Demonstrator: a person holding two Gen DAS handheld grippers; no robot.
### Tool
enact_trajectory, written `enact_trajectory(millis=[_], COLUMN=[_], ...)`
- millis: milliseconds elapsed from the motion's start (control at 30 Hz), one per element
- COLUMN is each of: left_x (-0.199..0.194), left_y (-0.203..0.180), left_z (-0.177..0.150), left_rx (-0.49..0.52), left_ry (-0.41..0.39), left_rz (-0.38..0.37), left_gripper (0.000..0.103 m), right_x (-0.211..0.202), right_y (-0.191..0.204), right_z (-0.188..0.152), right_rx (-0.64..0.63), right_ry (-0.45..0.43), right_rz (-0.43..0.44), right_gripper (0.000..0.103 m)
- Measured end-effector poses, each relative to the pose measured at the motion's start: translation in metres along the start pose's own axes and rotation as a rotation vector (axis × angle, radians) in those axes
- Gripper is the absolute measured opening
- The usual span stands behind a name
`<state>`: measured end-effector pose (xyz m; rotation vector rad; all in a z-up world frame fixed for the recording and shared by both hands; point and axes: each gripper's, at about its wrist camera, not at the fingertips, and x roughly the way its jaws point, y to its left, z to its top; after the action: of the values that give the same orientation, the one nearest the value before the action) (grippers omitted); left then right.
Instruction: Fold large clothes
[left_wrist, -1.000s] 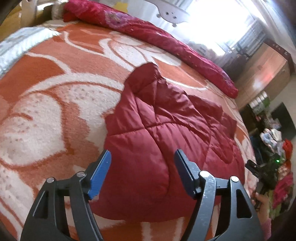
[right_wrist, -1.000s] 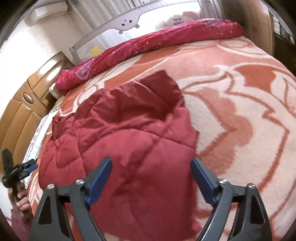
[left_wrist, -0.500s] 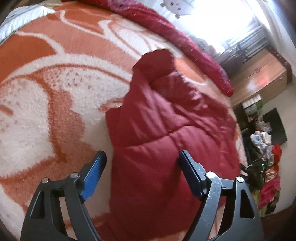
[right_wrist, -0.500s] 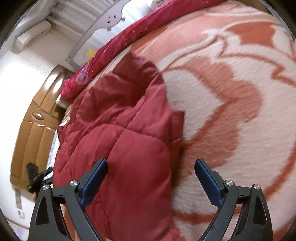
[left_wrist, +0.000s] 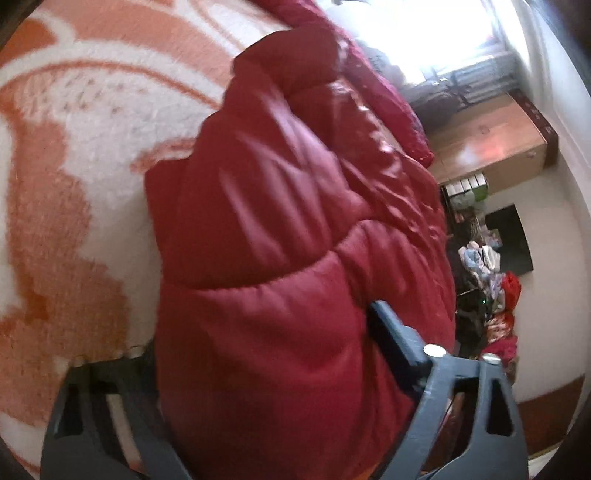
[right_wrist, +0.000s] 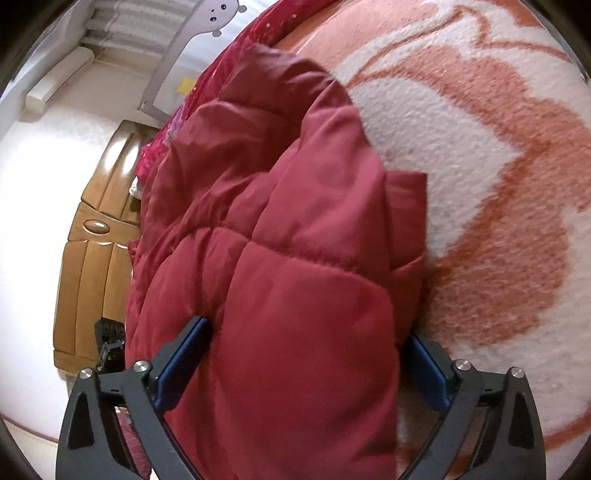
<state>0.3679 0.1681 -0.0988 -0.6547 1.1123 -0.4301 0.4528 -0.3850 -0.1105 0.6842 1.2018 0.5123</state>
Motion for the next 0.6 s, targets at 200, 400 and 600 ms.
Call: enact_trajectory(millis=[200,400,600], left_x=[-0.017,-0.045,-0.086], left_y=[-0.018,-0.045,-0.064], left_z=[-0.006,-0.013,-0.045], left_rx=[0.056,0.110,0.135], left_ry=[-0.043,-0.090,-0.127], left_rz=[-0.005,-0.016,-0.066], left_gripper=[0.052,0.043,0.042], right_x=[-0.010,-0.035,-0.068], right_y=[0.010,0.036,0.053], right_z=[-0.004,-0.017,-0.059], right_rx=[-0.022,-0.047,-0.071], right_ry=[-0.002,-0.030,-0.046], right_rz=[0.010,0.011,0.056], right_gripper=[0.056,0.042,0.039])
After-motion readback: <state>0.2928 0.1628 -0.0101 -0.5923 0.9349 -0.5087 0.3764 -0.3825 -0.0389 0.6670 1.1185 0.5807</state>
